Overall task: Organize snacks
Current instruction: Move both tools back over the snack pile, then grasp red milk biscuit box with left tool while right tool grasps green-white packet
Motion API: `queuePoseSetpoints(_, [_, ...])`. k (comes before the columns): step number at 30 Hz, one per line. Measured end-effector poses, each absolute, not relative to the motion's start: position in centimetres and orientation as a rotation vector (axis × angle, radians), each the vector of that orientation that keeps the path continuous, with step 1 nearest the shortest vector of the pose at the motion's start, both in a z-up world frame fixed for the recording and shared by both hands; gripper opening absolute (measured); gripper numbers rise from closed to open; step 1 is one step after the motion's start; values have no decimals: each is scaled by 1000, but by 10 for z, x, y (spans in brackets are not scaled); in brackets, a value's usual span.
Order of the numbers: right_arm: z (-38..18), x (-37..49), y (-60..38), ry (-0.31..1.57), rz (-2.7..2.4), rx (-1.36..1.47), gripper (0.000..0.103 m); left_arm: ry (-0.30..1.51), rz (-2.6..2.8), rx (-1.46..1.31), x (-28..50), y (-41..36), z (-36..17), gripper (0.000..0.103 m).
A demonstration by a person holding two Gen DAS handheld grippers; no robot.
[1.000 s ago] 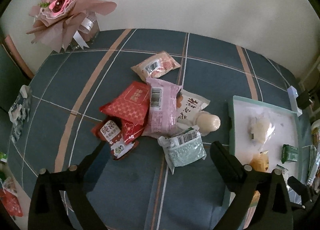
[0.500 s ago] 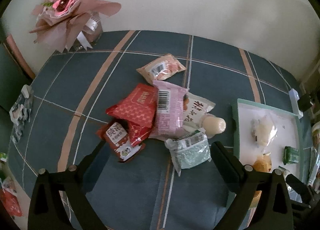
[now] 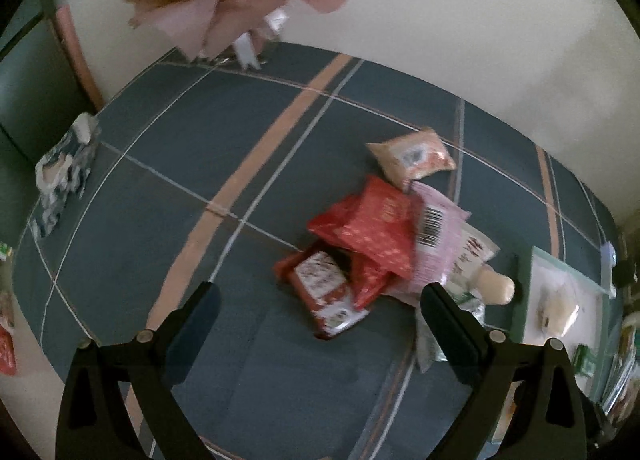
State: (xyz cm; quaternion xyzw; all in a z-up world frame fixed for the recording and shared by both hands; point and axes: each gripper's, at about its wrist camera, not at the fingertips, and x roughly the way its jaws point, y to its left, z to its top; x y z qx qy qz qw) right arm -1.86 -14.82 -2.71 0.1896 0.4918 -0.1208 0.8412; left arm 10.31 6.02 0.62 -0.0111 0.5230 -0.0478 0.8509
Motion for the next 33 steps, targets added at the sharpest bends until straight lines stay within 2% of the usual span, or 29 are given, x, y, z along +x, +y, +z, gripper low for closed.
queuePoseSetpoints(12, [-37,10,-113,1088,-209,284,103,1142,-67,-86,122,86,-8,100])
queuePoseSetpoints(22, [-50,36,-100,1115,-193,265,103,1278,-59,-147,144,84,-53,100])
queuePoseSetpoints(33, [-72,59,-87,1181,-181,210,103,1323,-34,-125,162,74,-87,100])
